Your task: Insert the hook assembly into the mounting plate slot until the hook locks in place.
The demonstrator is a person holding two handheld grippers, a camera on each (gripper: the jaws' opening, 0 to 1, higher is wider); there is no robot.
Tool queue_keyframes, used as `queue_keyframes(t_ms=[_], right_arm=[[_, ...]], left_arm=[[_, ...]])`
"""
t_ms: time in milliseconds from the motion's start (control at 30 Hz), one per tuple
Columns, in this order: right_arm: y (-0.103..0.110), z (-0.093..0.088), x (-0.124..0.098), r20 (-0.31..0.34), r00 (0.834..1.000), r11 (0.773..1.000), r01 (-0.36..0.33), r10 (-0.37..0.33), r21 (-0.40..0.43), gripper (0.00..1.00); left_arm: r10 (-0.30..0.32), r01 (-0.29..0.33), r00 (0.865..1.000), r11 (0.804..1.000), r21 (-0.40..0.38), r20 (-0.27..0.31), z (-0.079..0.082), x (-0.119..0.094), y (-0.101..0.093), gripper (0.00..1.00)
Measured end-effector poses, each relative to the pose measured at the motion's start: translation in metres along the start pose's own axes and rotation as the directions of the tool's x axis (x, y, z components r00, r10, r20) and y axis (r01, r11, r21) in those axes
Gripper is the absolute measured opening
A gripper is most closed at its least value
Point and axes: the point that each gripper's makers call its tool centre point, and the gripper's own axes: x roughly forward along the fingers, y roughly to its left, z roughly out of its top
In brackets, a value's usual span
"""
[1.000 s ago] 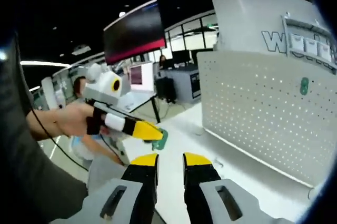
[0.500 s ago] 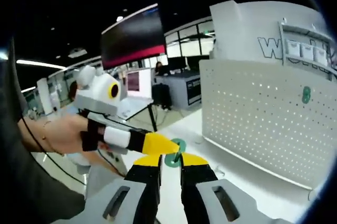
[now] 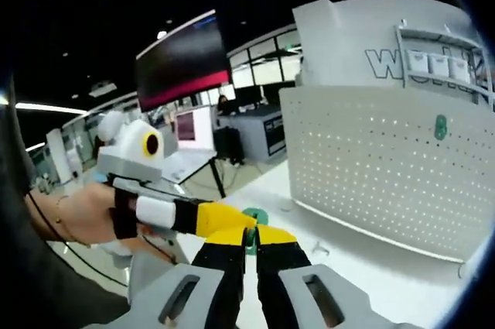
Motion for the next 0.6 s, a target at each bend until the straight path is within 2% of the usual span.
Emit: queue_keyframes(t_ms=[233,400,600], right_arm=[[-0.0027,0.0003,-0.0009,0.006,1.0,1.0,0.02,-0.02,-0.008,0.01],[-0.0029,0.0012,0.0007,-0.008,1.0,1.0,0.025,-0.025,-0.018,0.01],[-0.0033,0.0031,0.001,-0.008,0.999,0.999,0.031,-0.031,-0.041,0.02]], left_arm=[[-0.001,0.002,1.0,1.0,-0.03,0.027,0.0031,0.0013,-0.0022,0.01],[0.015,-0.016,1.0,1.0,0.019,0.024,0.0048,0.0022,-0.003,0.01],[0.024,-0.025,0.999,1.0,0.018,0.031,0.0067,0.0025,-0.0013,0.01]])
